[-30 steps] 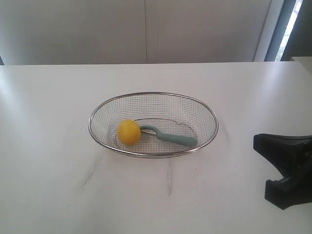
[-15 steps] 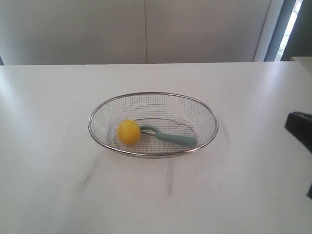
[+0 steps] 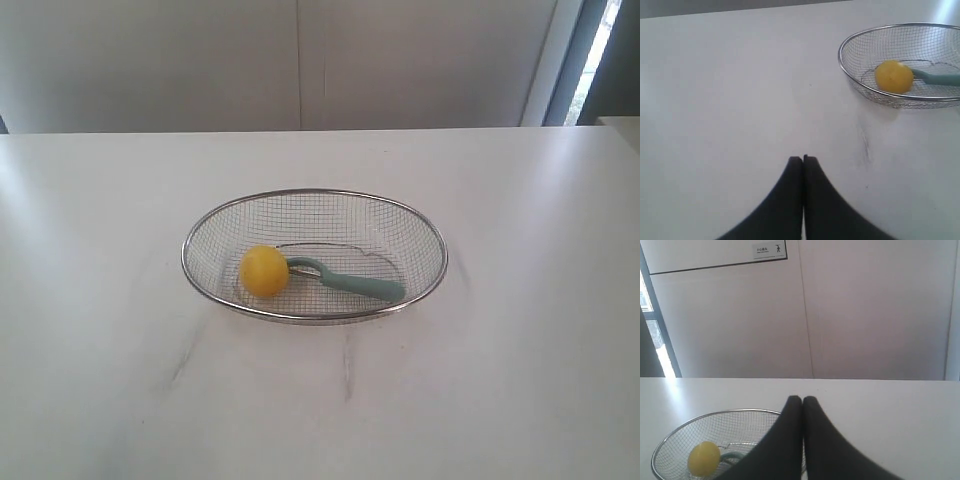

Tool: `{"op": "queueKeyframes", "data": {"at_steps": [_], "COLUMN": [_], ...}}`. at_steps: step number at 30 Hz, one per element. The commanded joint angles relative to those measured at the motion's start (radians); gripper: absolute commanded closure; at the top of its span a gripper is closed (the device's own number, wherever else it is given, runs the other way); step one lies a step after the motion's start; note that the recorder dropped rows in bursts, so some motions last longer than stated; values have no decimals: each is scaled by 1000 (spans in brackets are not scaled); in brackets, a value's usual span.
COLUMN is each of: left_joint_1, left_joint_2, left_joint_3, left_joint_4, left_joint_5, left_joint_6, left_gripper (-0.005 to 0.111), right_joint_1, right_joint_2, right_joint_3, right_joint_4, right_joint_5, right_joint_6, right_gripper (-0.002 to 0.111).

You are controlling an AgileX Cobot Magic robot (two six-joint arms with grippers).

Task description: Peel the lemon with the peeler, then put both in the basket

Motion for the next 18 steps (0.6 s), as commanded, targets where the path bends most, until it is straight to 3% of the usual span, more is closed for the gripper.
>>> {"op": "queueKeyframes", "data": {"at_steps": [1,12,18], "left_joint_1": [4,4,4], "left_joint_2": [-8,-41,-95], "left_joint_3": [4,6,71], "left_joint_4": [-12,-12,-12], "left_joint_5": [3,3,-2], "left_joint_6": [-2,-2,-2], "left_gripper": [107,107,107], "right_joint_1": [-9,-9,-9], "right_joint_2": [-5,-85,-121], "right_joint_3": [5,12,80], "right_joint_4": [0,0,0], "right_joint_5": [-7,-10,-12], "right_joint_6": [-4,-4,-4], "right_gripper": [108,108,108]}}
